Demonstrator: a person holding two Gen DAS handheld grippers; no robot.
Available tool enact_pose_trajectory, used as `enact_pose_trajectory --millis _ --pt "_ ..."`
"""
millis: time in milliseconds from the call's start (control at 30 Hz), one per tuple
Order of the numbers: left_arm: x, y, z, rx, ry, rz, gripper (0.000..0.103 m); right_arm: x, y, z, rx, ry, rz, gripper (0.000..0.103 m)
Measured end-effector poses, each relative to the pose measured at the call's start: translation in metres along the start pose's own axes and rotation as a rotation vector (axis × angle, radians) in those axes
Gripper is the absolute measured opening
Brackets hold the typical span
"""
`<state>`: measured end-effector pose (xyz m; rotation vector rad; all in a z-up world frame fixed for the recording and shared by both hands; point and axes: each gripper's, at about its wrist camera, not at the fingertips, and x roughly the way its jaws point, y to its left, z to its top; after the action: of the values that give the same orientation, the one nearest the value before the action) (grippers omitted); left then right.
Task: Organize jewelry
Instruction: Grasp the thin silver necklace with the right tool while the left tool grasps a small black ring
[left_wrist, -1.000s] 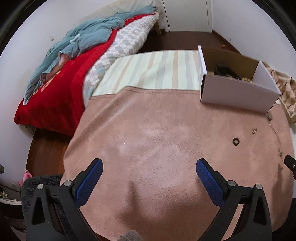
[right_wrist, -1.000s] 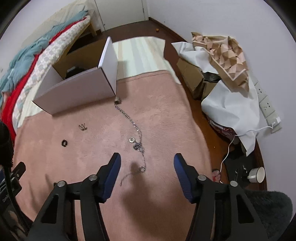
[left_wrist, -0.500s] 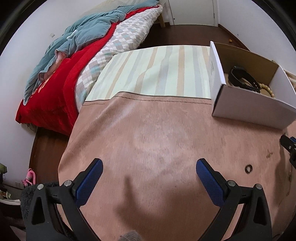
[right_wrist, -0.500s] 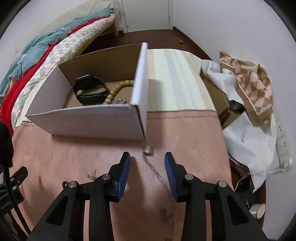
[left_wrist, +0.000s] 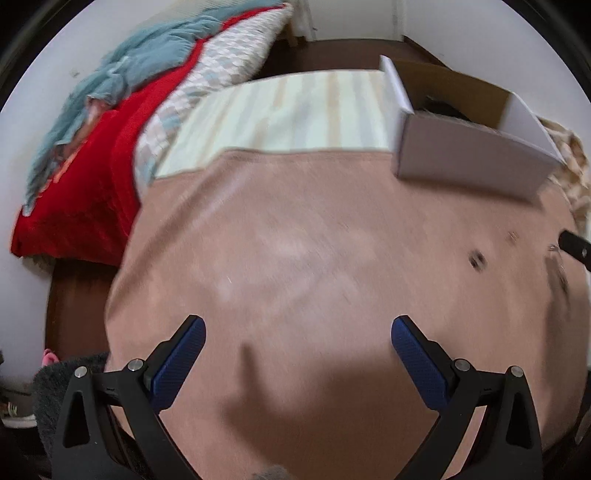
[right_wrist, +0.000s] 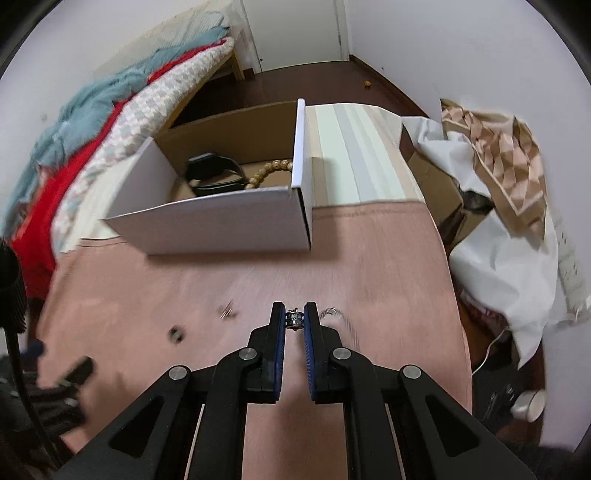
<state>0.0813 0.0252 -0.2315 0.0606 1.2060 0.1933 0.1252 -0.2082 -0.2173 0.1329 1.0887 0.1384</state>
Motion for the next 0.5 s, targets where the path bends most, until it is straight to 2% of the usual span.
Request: enact_pose_trajectory --millis 167,367,467,500 --pt "-0.005 -0.029 -0.017 0.082 0.037 -0.107 0.102 -0.031 -0.010 -0.037 0.083 0.012 0.044 0.010" --pt "-0.001 -0.062 -0.023 0.144 0.044 -0.146 0.100 -0.040 -0.020 -0.066 0.127 0.034 0.032 0.010" --pt "-0.001 -0.073 -0.025 0.170 0.043 -0.157 0.081 -0.039 -0.025 -0.070 0.135 0.036 0.025 0.010" --pt "0.000 -0.076 -0.025 0.179 0.048 -0.160 0.068 -0.039 -0.026 -0.070 0.136 0.034 0.023 0.010"
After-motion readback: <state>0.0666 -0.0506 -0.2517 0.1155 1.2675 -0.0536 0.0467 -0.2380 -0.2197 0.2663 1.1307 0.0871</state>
